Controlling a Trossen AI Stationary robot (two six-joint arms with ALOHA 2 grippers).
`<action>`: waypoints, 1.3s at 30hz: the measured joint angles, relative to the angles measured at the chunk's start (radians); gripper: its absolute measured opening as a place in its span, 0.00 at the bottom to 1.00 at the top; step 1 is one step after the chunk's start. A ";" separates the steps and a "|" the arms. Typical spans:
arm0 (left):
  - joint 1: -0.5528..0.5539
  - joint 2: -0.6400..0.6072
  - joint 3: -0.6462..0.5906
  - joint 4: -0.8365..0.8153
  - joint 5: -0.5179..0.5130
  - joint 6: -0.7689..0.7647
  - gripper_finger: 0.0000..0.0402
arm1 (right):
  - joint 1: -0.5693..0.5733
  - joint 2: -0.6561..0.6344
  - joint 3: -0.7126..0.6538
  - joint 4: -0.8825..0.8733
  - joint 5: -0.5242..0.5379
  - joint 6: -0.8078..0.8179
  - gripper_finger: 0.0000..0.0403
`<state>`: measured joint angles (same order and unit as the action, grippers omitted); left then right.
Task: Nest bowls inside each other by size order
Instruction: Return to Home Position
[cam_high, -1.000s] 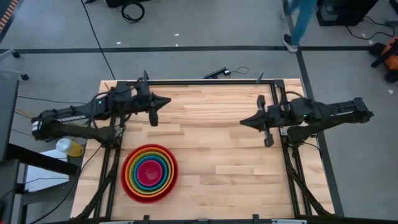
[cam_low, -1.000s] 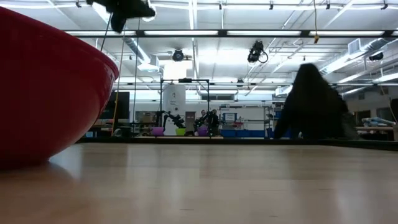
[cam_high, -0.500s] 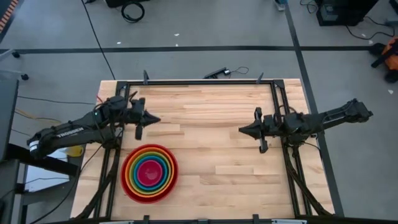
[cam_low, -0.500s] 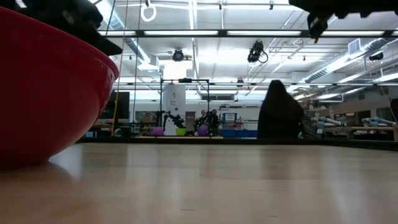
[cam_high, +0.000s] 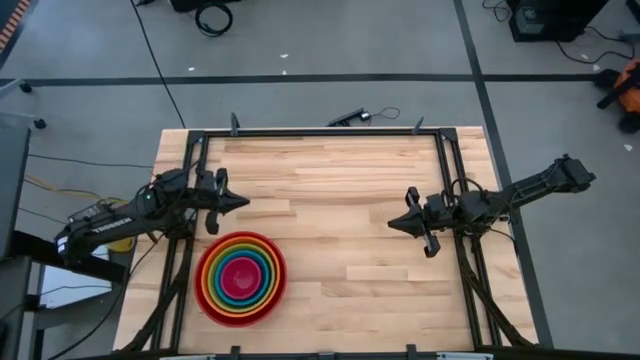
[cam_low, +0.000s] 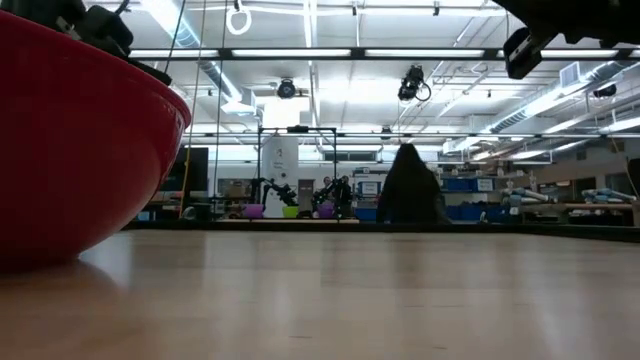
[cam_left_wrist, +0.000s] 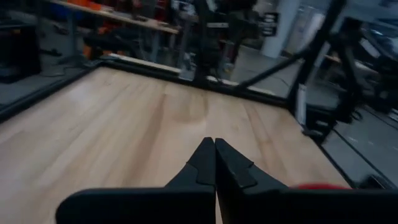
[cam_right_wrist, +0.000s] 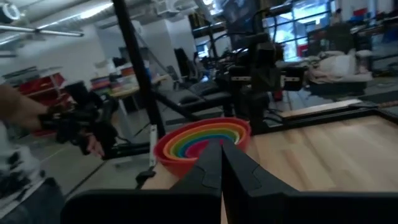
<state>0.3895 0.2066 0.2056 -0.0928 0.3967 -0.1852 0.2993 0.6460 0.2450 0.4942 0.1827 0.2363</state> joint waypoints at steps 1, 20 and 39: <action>-0.019 -0.001 -0.005 -0.004 0.000 0.005 0.00 | 0.000 -0.001 -0.004 0.000 -0.012 0.000 0.01; -0.222 -0.099 -0.021 0.082 -0.270 0.048 0.00 | -0.162 -0.128 -0.116 0.089 -0.139 -0.101 0.01; -0.276 -0.188 -0.195 0.304 -0.327 -0.045 0.00 | -0.297 -0.339 -0.230 0.050 -0.279 -0.012 0.00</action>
<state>0.1131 0.0185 0.0109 0.2116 0.0699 -0.2304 0.0023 0.3073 0.0155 0.5446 -0.0968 0.2245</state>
